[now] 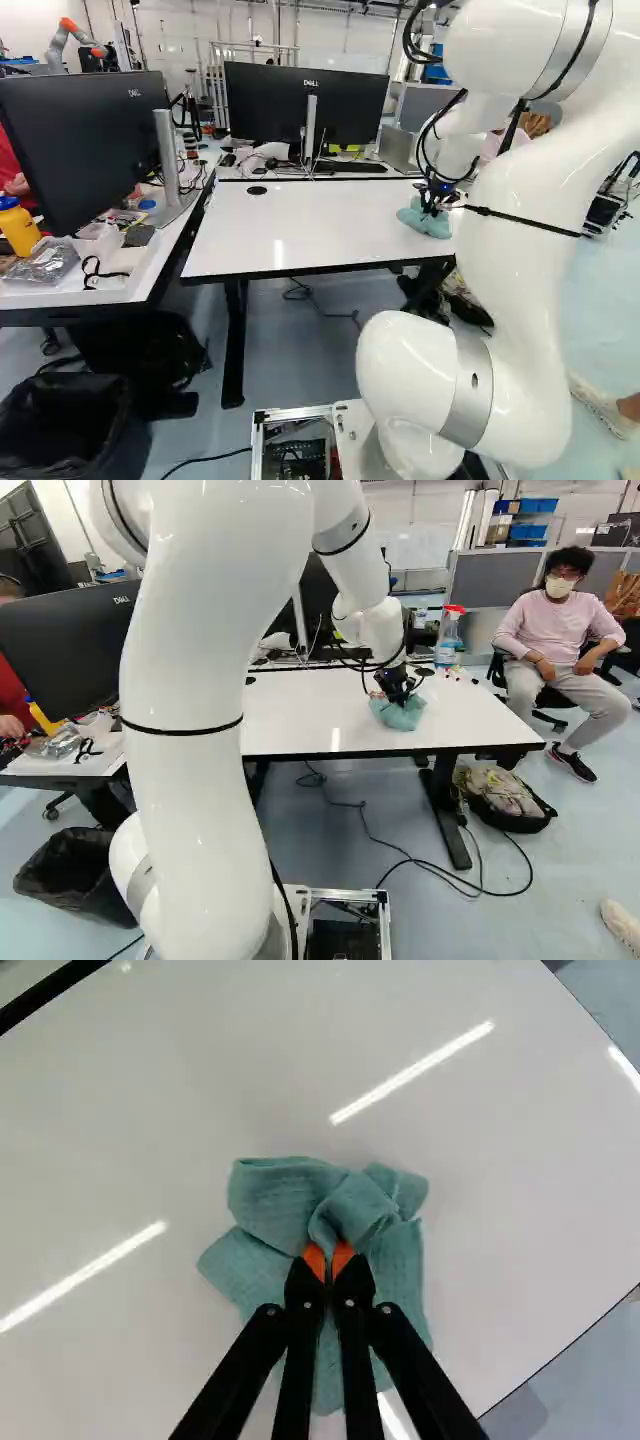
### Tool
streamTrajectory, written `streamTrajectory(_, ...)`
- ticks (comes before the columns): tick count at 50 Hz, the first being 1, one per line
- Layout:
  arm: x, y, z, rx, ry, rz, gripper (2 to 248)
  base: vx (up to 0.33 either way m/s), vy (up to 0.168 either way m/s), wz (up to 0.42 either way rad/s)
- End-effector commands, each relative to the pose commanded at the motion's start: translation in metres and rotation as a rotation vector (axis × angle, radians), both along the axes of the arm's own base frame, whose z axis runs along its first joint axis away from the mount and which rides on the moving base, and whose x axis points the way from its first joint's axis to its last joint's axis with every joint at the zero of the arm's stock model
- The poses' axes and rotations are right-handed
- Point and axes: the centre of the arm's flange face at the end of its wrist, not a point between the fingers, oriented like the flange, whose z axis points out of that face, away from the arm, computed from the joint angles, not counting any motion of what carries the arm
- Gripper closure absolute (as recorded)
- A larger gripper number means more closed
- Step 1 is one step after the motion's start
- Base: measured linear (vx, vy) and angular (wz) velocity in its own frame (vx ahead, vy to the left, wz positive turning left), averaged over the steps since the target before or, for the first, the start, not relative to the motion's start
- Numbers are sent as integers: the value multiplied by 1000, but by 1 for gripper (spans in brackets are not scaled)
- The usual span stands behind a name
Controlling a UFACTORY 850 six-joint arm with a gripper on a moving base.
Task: Clean the table with the green towel
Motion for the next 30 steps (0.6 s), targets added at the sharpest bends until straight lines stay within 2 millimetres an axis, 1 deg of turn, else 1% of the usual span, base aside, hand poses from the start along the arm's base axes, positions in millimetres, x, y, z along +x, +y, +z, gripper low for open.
streamTrajectory(30,0,0,0,-3,-4,0,221,0,0,0)
